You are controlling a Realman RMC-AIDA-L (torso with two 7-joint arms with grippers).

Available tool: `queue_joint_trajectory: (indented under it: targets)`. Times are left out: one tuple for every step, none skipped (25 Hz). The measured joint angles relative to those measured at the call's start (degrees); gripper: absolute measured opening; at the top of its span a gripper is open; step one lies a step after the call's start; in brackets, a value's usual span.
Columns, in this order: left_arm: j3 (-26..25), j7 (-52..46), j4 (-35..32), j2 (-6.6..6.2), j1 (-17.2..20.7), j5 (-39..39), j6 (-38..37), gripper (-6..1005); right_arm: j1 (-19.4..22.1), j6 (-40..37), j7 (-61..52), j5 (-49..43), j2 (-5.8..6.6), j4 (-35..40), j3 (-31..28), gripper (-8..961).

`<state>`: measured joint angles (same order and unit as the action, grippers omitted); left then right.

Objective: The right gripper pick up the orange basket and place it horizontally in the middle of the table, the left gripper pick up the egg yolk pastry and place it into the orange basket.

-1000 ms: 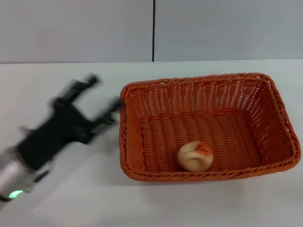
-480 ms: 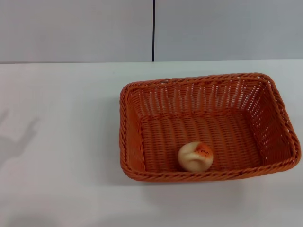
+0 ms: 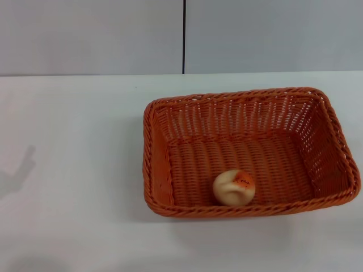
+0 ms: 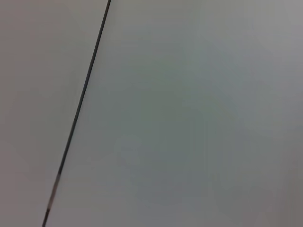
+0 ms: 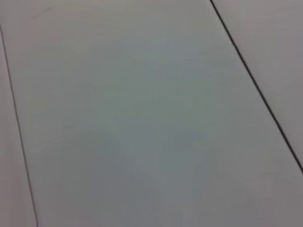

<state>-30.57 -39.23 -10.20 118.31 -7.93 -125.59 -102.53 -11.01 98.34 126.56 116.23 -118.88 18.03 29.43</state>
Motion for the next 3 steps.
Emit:
queue_joint_trajectory:
  targets:
    - [0.11, 0.02, 0.4, 0.0, -0.03, -0.1, 0.61, 844, -0.3, 0.0, 0.0, 0.0, -0.01, -0.25, 0.09, 571]
    - [0.17, 0.04, 0.79, -0.03, -0.02, -0.18, 0.93, 844, -0.6, -0.02, 0.03, -0.01, -0.06, -0.51, 0.18, 571]
    - [0.22, 0.1, 1.08, -0.04, -0.01, -0.22, 1.11, 844, -0.9, -0.08, 0.26, -0.02, -0.05, -1.05, 0.26, 571]
